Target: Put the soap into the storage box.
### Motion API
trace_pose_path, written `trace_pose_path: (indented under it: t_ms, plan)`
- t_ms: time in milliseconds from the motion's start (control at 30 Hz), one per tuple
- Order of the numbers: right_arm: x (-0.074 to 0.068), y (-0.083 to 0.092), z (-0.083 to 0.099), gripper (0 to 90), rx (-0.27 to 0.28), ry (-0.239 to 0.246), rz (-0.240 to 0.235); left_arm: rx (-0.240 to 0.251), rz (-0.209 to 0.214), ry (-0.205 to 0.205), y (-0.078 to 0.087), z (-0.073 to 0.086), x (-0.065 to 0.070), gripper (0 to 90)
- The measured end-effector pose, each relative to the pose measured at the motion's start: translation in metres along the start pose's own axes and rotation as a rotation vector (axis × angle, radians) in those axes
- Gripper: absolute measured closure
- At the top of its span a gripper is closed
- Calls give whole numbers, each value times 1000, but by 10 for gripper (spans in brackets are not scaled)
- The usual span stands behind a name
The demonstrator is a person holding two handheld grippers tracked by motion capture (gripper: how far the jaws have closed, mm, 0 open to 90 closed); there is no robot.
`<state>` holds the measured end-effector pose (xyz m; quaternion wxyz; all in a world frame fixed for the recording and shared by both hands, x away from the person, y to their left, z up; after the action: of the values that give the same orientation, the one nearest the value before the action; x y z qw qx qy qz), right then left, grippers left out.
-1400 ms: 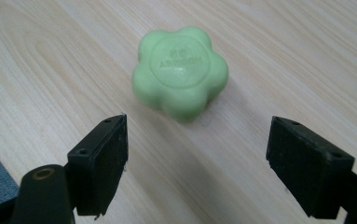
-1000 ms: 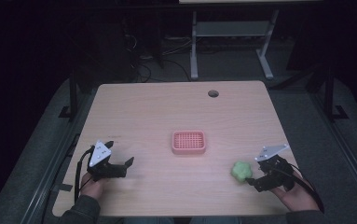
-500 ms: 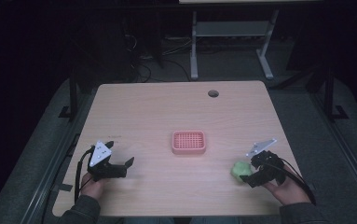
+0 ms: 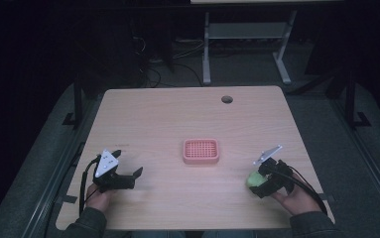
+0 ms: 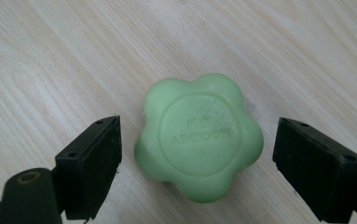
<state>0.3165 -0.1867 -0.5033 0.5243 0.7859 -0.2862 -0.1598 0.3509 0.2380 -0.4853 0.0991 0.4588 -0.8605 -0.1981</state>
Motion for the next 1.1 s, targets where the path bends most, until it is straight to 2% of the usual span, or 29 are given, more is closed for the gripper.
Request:
trace_pose_path:
  t_ms: [367, 1100]
  plan:
    - [0, -13, 1, 157, -57, -6, 9, 1, 0, -1, 0, 0, 0, 2]
    - [0, -17, 1, 232, -80, -16, 14, 7, -1, 2, 0, -1, 0, 2]
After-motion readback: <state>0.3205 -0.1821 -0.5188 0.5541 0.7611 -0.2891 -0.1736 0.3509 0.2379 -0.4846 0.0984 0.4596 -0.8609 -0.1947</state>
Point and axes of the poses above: each handheld gripper's, and its own axes: y roughly backward along the jaws, z roughly out of its underside, x roughly to its right, the point moved 8 cm from there along -y, roughly forward along the jaws, and after that the axes turned 6 degrees about y, right-handed, at the moved point
